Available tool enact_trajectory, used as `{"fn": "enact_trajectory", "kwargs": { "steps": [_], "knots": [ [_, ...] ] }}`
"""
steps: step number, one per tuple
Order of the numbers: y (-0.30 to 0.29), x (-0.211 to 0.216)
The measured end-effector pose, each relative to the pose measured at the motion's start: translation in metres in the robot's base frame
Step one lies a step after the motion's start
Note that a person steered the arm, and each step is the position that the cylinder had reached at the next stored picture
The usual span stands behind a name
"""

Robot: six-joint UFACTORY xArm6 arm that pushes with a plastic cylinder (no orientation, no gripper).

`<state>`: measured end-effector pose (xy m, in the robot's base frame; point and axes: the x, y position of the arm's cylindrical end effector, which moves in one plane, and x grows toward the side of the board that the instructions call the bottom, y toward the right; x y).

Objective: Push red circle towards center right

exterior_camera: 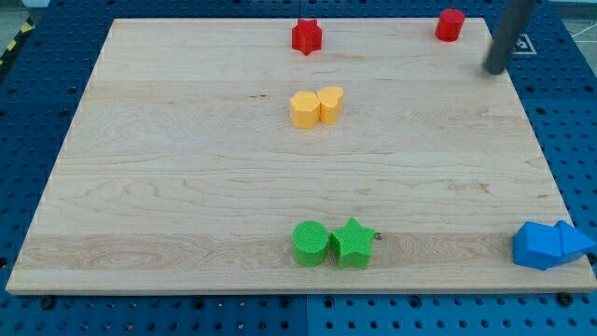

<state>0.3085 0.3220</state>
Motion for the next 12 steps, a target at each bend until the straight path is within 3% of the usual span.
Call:
{"fn": "enact_trajectory", "kwargs": {
  "steps": [2, 3, 6, 8, 10, 12],
  "knots": [
    [0.023, -0.026],
    [0.019, -0.118],
    [-0.039, -0.117],
    [-0.136, -0.109],
    [-0.150, -0.080],
    [-0.153, -0.107]
  ]
}}
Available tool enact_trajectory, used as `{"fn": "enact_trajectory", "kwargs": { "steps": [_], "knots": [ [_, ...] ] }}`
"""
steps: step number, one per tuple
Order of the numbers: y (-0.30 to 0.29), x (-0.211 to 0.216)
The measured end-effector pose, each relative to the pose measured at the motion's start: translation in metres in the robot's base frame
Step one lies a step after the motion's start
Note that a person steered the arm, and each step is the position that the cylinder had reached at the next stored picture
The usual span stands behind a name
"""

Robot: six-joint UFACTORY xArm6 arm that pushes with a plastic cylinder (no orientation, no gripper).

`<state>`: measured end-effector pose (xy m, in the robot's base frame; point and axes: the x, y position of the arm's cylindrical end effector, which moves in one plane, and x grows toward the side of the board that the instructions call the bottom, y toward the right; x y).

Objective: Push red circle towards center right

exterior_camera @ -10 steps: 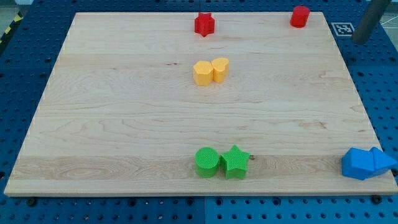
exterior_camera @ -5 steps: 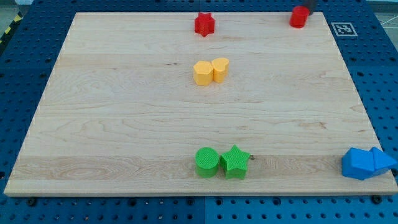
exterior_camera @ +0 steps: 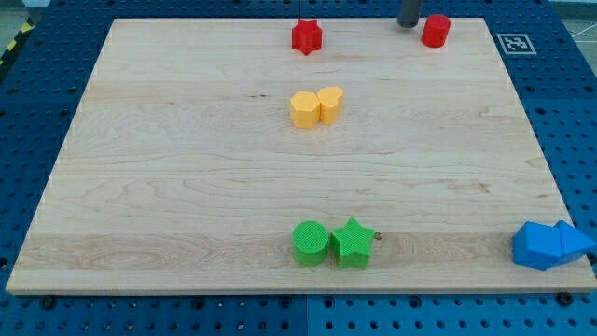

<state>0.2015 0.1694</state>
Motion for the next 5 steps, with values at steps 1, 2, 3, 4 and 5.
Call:
{"fn": "enact_trajectory", "kwargs": {
  "steps": [1, 2, 3, 4, 5],
  "knots": [
    [0.006, 0.000],
    [0.032, 0.000],
    [0.035, 0.010],
    [0.031, 0.038],
    [0.032, 0.052]
  ]
}}
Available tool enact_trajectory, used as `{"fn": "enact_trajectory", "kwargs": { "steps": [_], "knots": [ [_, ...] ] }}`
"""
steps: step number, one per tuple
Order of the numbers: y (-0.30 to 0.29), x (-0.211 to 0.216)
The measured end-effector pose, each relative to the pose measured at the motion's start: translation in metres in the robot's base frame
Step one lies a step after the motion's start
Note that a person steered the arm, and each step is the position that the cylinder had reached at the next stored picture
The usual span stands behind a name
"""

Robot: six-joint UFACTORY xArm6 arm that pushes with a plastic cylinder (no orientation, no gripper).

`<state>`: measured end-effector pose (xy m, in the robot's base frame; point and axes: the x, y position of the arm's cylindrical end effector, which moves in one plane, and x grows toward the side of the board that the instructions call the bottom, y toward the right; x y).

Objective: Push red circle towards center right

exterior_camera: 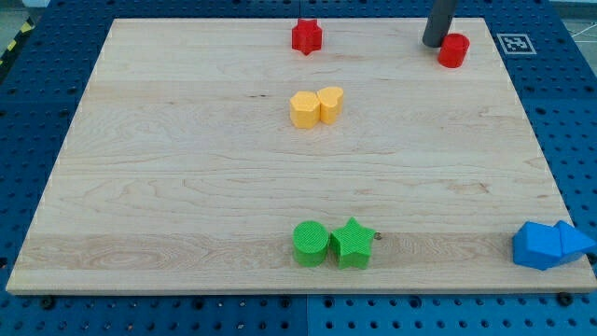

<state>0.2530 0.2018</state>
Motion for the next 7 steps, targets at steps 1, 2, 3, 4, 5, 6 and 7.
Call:
{"fn": "enact_trajectory", "kwargs": {
  "steps": [1, 2, 3, 4, 5, 6, 7],
  "knots": [
    [0.012, -0.023],
    [0.020, -0.020],
    [0.014, 0.012],
    [0.007, 0.040],
    [0.012, 0.025],
    [0.017, 0.036],
    [-0.014, 0.064]
  ]
}}
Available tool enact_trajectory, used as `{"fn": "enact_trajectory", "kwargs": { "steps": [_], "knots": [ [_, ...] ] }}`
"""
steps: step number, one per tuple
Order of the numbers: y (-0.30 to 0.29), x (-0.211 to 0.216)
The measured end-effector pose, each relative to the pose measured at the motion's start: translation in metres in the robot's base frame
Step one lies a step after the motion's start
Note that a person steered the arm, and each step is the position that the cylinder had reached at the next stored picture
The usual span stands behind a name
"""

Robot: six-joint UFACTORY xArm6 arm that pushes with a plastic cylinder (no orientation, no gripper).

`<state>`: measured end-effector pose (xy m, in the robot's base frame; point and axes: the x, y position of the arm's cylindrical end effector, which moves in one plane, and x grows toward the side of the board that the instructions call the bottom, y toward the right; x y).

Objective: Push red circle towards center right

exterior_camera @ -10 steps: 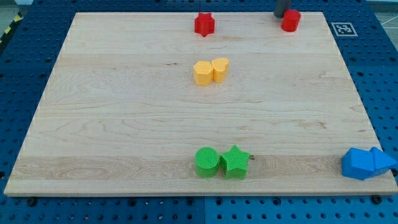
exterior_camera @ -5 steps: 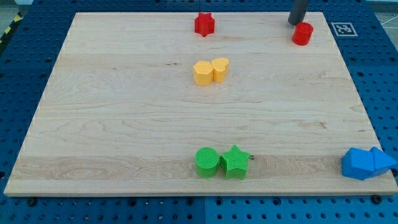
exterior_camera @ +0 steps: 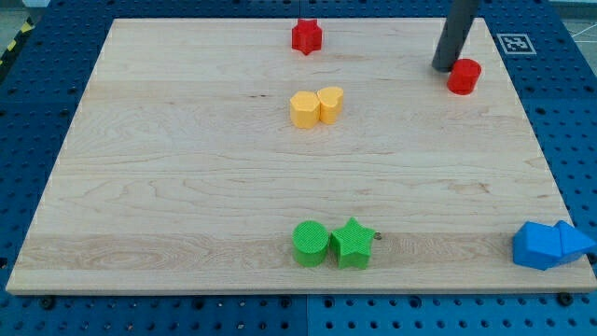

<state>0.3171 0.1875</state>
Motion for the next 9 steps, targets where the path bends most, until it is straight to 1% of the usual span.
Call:
{"fn": "enact_trajectory", "kwargs": {
  "steps": [1, 2, 3, 4, 5, 7, 8, 9],
  "knots": [
    [-0.031, 0.018],
    [-0.031, -0.004],
    [-0.020, -0.029],
    [0.010, -0.026],
    [0.033, -0.017],
    [0.023, 0.054],
    [0.032, 0.044],
    [0.061, 0.032]
  ]
}}
